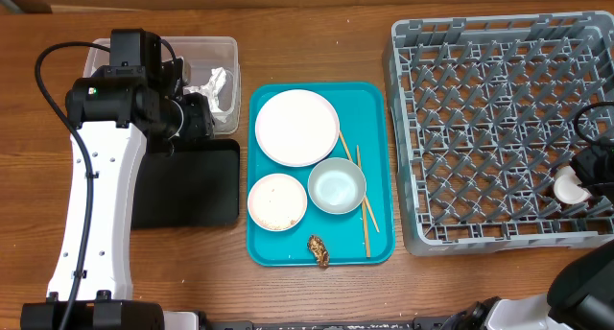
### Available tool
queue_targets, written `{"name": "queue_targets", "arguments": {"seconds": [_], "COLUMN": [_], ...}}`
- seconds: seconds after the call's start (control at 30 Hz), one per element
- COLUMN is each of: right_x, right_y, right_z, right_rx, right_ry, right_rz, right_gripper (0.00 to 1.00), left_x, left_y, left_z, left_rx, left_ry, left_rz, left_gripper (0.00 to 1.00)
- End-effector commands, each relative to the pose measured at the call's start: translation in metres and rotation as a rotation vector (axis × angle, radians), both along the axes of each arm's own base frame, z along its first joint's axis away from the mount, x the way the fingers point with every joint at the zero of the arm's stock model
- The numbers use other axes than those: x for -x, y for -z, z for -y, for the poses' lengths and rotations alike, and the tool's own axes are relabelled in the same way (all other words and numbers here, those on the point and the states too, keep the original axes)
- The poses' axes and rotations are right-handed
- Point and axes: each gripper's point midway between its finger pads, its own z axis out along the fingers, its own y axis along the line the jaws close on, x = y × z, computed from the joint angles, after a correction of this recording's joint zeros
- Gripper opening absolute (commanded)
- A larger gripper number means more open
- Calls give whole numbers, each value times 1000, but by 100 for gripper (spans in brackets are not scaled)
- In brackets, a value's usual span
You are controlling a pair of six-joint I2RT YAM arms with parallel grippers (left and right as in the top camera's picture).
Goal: Sort waste into correct bins and load items into the dishwasher
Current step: 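Lower the cup upside down into the dish rack's right side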
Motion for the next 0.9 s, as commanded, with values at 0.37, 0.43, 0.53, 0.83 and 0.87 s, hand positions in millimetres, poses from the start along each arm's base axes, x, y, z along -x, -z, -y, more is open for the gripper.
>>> {"name": "queue_targets", "arguments": {"seconds": [0.37,0.43,0.53,0.83,0.87], "right_x": [1,-2,-6,-15,-15], "right_y": [13,12,10,4,3], "right_z": [2,5,17,37,39], "right_rx": [7,22,78,174,184], "right_ry": [9,10,27,60,65], "right_rz": [0,14,26,55,58], "right_gripper": [4,4,4,15,17], "left_x": [-2,-2,-2,-1,-1], "left_y": [-6,-6,-6,-6,-6], "left_z": [0,0,0,0,0], "left_rx": [-10,-9,-10,-10,-10], "left_ry": [11,11,11,11,11], "left_rz": [22,21,20,18,18], "left_gripper": [54,54,54,54,54]}}
